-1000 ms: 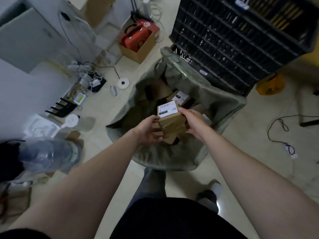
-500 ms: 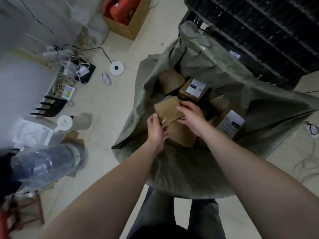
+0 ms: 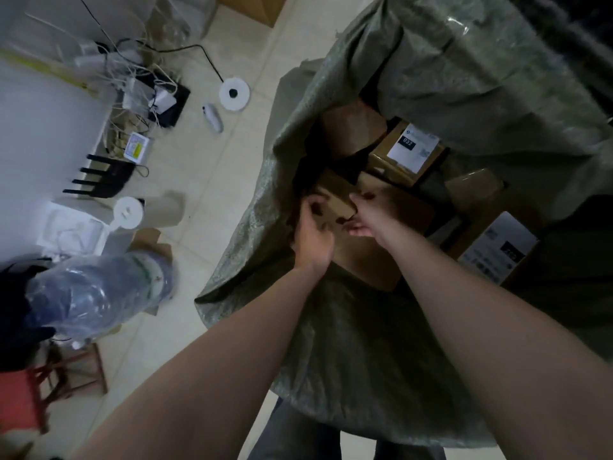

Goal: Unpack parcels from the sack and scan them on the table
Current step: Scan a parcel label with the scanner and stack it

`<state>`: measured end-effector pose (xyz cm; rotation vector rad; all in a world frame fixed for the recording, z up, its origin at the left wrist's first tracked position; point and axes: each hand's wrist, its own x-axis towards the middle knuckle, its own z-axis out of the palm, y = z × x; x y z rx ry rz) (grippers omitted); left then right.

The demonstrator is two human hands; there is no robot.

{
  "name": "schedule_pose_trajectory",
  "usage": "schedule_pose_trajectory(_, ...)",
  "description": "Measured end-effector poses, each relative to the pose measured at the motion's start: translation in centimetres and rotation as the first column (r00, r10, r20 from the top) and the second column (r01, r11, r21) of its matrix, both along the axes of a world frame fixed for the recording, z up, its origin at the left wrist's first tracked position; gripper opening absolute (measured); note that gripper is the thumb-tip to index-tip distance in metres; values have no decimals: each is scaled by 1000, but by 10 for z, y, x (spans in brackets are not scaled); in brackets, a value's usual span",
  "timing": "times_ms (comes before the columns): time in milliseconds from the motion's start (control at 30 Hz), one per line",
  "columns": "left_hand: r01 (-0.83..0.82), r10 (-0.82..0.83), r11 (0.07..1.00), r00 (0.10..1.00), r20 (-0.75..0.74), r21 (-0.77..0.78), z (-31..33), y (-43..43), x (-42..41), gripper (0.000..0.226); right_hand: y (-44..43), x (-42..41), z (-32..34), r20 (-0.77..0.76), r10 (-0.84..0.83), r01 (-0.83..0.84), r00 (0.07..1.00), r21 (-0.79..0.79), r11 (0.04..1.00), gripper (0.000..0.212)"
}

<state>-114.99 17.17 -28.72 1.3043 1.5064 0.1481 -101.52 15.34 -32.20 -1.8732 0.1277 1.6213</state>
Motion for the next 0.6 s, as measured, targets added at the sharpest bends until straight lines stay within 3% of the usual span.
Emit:
schedule_pose_trajectory(100, 25, -29, 999, 995, -93, -48, -17, 4, 9, 52, 8, 5, -10, -20, 36, -36, 999, 20, 999, 32)
schedule_pose_trajectory(200, -70, 56, 993, 988, -146, -96, -33, 13, 18, 43, 8, 9, -16, -48, 96, -95, 994, 18, 995, 33)
schedule_pose_trajectory(367, -195, 131, 919, 971, -202, -343, -61, 30, 17, 45, -1, 19, -28, 11, 186, -186, 983, 11, 983, 35)
schedule_pose_trajectory(433, -224, 139, 911, 958, -252, -346, -66, 30, 20, 43, -5, 24, -35, 132, 237, -236, 962, -25, 971, 29)
schedule_pose_trajectory(467, -164, 58, 941, 940, -337, -297, -67, 26, 23, 41, -8, 28, -37, 188, 267, -263, 945, -47, 964, 26)
schedule_pose_trajectory(500, 78, -190, 959, 888, -419, -271, -67, 23, 22, 41, -12, 31, -39, 223, 291, -283, 930, -69, 957, 23)
schedule_pose_trajectory(533, 157, -253, 958, 862, -440, -242, -69, 23, 25, 41, -16, 33, -41, 236, 304, -292, 923, -85, 953, 20)
schedule_pose_trajectory(600, -20, -67, 971, 934, -352, -238, -72, 31, 32, 42, -25, 37, -41, 236, 319, -301, 918, -107, 947, 17)
